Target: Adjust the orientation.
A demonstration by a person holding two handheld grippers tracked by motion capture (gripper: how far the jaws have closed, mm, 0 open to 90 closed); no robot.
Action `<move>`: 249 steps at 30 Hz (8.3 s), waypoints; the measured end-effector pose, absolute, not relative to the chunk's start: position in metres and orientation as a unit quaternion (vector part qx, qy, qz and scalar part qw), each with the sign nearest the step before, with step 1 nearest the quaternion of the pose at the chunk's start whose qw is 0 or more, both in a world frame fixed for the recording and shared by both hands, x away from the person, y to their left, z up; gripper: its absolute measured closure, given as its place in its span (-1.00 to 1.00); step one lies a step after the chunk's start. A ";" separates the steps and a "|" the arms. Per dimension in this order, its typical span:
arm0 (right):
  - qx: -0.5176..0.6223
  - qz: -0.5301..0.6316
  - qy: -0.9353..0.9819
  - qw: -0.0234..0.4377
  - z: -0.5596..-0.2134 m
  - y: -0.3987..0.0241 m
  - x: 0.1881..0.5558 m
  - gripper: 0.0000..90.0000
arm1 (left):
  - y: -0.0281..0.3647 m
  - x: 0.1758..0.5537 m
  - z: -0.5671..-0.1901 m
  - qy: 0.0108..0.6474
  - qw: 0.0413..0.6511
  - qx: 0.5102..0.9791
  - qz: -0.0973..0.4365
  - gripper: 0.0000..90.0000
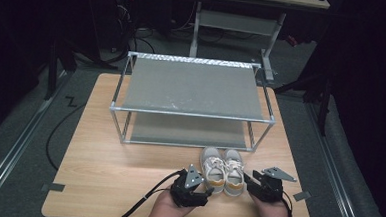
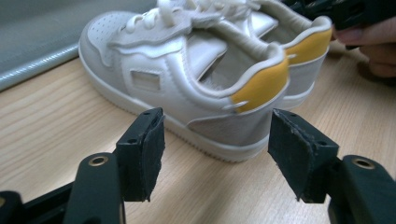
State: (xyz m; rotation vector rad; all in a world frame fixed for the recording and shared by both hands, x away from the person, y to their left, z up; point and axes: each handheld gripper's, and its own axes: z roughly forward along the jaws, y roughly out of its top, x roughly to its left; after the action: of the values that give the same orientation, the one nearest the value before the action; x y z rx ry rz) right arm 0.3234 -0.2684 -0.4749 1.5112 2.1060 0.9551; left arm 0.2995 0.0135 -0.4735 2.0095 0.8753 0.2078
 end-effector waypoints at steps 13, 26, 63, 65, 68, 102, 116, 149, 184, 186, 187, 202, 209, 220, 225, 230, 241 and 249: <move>0.528 0.343 0.757 0.174 -0.475 -0.252 0.319 0.22 | 0.030 0.297 -0.471 0.348 0.466 0.810 0.076 -0.18; 0.549 0.348 0.735 0.193 -0.469 -0.281 0.322 0.08 | 0.073 0.341 -0.444 0.416 0.447 0.781 0.135 -0.07; 0.584 0.283 0.728 0.220 -0.472 -0.287 0.328 0.02 | 0.191 0.325 -0.462 0.486 0.391 0.755 0.201 -0.11; 0.594 0.270 0.726 0.218 -0.470 -0.285 0.329 0.00 | 0.209 0.326 -0.467 0.505 0.397 0.741 0.193 -0.14; 0.599 0.256 0.728 0.215 -0.468 -0.284 0.331 -0.01 | 0.223 0.331 -0.466 0.510 0.386 0.745 0.188 -0.19; 0.696 -0.097 0.711 -0.004 -0.427 -0.266 0.407 0.18 | 0.219 0.339 -0.471 0.474 0.413 0.760 0.165 -0.27; 0.701 -0.028 0.712 -0.029 -0.370 -0.242 0.395 0.16 | 0.214 0.339 -0.474 0.470 0.403 0.768 0.165 -0.27; 0.654 -0.010 0.755 -0.048 -0.392 -0.142 0.393 0.54 | 0.209 0.339 -0.476 0.459 0.398 0.776 0.169 -0.27; 0.659 -0.012 0.752 0.019 -0.396 -0.137 0.387 0.85 | 0.210 0.338 -0.475 0.459 0.398 0.776 0.171 -0.27; 0.660 -0.005 0.751 0.030 -0.388 -0.135 0.387 0.85 | 0.211 0.338 -0.475 0.460 0.398 0.775 0.172 -0.27; 0.657 0.003 0.753 0.035 -0.384 -0.135 0.388 0.85 | 0.211 0.338 -0.475 0.461 0.399 0.773 0.172 -0.27; 0.664 0.067 0.740 0.088 -0.399 -0.119 0.414 0.85 | 0.212 0.337 -0.474 0.456 0.400 0.775 0.175 -0.27; 0.681 0.082 0.721 0.094 -0.405 -0.117 0.431 0.85 | 0.213 0.338 -0.474 0.458 0.401 0.774 0.174 -0.27; 0.691 0.097 0.707 0.115 -0.408 -0.105 0.442 0.84 | 0.212 0.337 -0.472 0.453 0.402 0.776 0.174 -0.27; 0.682 0.115 0.709 0.138 -0.416 -0.101 0.440 0.73 | 0.213 0.337 -0.473 0.454 0.401 0.776 0.173 -0.27; 0.684 0.131 0.705 0.131 -0.412 -0.104 0.438 0.42 | 0.212 0.337 -0.473 0.453 0.400 0.778 0.173 -0.27; 0.661 0.177 0.717 0.131 -0.377 -0.120 0.415 0.30 | 0.206 0.335 -0.473 0.450 0.398 0.781 0.169 -0.27; 0.620 0.210 0.744 0.133 -0.376 -0.154 0.380 0.24 | 0.188 0.325 -0.466 0.427 0.426 0.781 0.162 -0.27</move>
State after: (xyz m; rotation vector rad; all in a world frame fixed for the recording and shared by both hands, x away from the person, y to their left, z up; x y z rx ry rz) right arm 0.3804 -0.1539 -0.3756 1.7981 2.1596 0.6082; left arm 0.3252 0.1885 -0.4659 1.9517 1.0680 0.4040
